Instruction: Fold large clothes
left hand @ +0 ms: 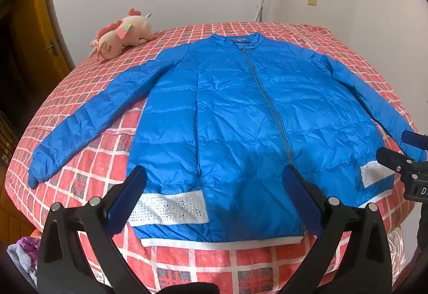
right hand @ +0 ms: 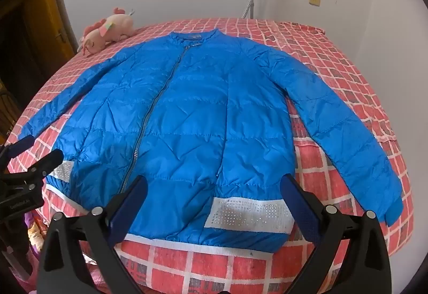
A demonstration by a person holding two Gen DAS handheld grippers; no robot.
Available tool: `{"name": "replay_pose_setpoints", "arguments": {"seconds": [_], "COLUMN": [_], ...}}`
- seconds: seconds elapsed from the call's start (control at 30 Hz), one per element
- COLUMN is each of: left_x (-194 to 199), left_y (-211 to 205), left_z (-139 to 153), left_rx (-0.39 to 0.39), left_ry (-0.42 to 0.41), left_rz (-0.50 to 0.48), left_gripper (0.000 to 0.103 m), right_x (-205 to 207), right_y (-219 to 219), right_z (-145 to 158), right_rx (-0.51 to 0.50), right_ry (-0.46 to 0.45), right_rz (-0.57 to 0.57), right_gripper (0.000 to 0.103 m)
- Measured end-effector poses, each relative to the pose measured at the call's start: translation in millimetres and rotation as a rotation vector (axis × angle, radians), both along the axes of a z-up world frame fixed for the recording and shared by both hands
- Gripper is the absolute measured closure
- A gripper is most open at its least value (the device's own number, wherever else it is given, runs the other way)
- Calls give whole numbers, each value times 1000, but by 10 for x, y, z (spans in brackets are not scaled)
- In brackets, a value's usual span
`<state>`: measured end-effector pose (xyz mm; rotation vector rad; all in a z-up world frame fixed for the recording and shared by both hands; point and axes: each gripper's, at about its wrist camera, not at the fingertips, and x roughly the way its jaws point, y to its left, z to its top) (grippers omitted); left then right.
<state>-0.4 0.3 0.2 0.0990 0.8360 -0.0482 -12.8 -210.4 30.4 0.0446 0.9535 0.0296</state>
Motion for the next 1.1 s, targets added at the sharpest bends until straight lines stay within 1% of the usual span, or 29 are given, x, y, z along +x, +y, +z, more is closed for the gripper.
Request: {"name": "replay_pose_setpoints", "arguments": {"seconds": [1.1], "left_x": [2], "left_y": [-7], "left_z": [-1], "left_rx": [7], "left_ry": [1], "left_rz": [1], "left_gripper": [3], "right_x": [25], "right_y": [14], "right_z": [-10], "right_rx": [1], "right_ry": [6], "right_rz": [1], "right_gripper": [4]}}
